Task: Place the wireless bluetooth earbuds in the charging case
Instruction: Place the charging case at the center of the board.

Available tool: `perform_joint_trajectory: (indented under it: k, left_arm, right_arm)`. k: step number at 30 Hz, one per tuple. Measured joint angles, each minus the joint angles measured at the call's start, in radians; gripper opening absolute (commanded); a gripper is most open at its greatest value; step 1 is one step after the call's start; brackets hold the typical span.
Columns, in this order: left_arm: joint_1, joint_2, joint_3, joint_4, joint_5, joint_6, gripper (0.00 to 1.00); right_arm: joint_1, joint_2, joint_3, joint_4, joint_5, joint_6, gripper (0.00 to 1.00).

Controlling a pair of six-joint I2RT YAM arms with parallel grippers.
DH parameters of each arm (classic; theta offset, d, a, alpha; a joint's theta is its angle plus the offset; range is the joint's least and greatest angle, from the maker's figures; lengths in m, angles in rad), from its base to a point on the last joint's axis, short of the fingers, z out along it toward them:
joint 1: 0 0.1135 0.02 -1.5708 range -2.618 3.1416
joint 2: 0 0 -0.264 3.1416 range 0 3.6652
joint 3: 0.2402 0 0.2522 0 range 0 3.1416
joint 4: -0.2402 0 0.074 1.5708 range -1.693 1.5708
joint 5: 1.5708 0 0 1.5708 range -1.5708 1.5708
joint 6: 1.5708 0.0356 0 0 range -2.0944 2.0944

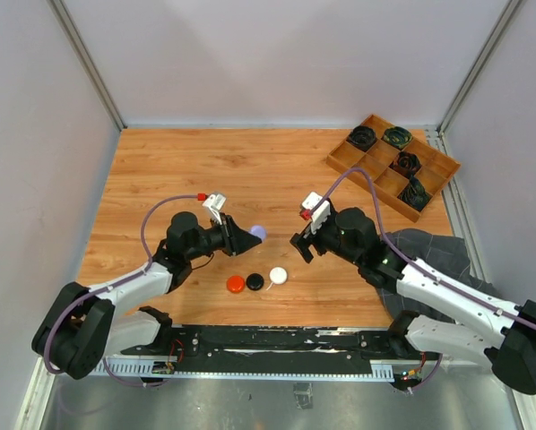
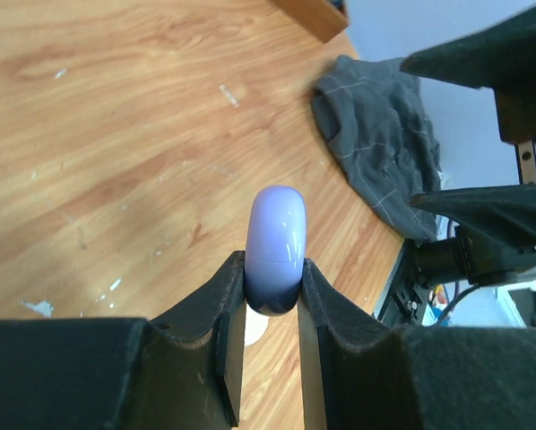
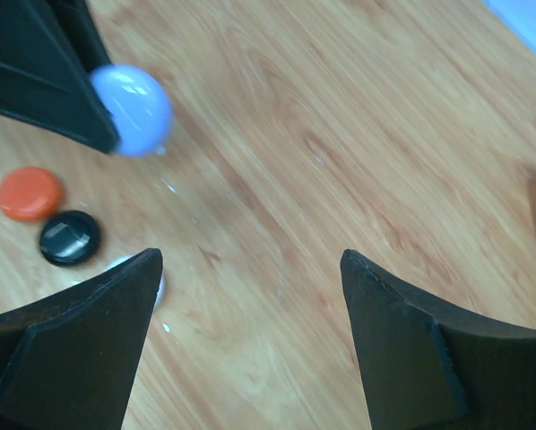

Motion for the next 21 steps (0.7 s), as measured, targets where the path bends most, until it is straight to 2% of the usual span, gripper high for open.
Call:
perform_joint_trajectory:
  k: [8, 15, 21]
  left_arm:
    - [-0.043, 0.117, 0.119, -0.301, -0.134, -0.031, 0.18]
    - [-0.080, 0.256, 0.204, -0.467, -0.221, -0.064, 0.32]
    - [-0.100, 0.327, 0.259, -0.549, -0.258, -0.079, 0.42]
  right_arm:
    - [0.000, -0.090, -0.183, 0.075, 0.246, 0.014, 0.82]
    - [0.000, -0.109, -0.265, 0.174, 0.404, 0.016, 0.82]
    - [0.000, -0.119, -0.277, 0.209, 0.459, 0.015, 0.82]
